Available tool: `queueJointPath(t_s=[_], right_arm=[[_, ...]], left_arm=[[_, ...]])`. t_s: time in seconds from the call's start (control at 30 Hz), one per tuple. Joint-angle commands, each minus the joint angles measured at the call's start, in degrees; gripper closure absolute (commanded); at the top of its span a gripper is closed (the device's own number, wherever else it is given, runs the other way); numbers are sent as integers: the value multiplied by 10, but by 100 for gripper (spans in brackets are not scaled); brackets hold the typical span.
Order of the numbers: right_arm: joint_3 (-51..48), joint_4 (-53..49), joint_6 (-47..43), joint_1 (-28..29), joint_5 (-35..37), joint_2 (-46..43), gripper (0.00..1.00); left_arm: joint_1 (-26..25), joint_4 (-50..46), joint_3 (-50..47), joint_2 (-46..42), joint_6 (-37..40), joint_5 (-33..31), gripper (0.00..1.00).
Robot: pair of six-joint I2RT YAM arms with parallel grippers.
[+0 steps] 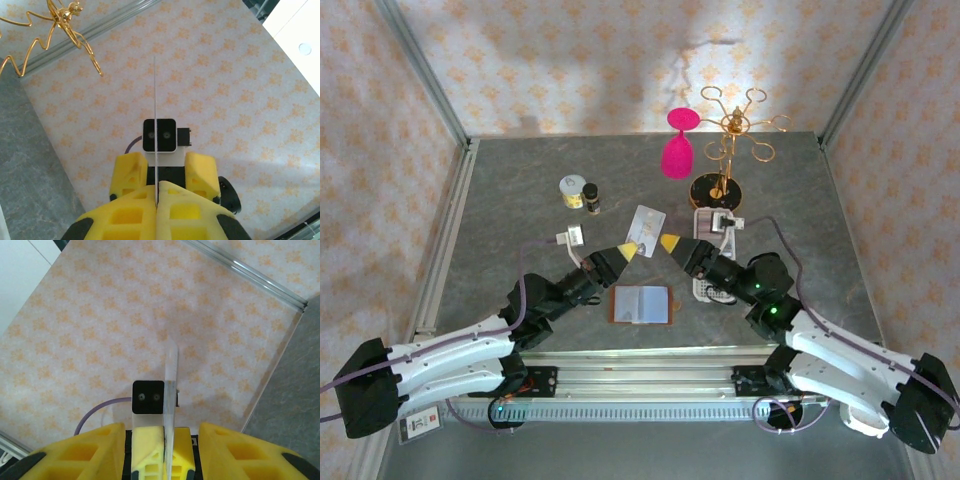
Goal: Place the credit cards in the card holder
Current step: Pick up the credit card from the storage box.
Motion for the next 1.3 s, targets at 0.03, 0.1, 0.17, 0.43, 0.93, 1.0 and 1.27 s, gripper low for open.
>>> queueJointPath(t_s=[0.03,0.1,0.17,0.43,0.93,1.0,1.27], right_arm=[[15,41,-3,12,12,15,60],[15,51,-1,14,16,22,62],[16,62,3,15,16,28,65],[29,81,9,18,13,49,78],[-9,-155,-7,22,91,27,100],[-27,-192,-14,27,96,35,100],[-66,-193,-21,57,110,141,100]], left_arm=[[-4,39,-7,-6,-11,-7,100],[-4,38,-6,-6,-12,-8,100],[-4,39,-6,-6,-12,-6,100],[-6,35,-13,-8,-18,-6,100],[-5,-245,-23,-77,10,-133,52],[-5,-347,-19,-90,14,-185,51],[-3,-441,-63,-78,-12,-234,47]])
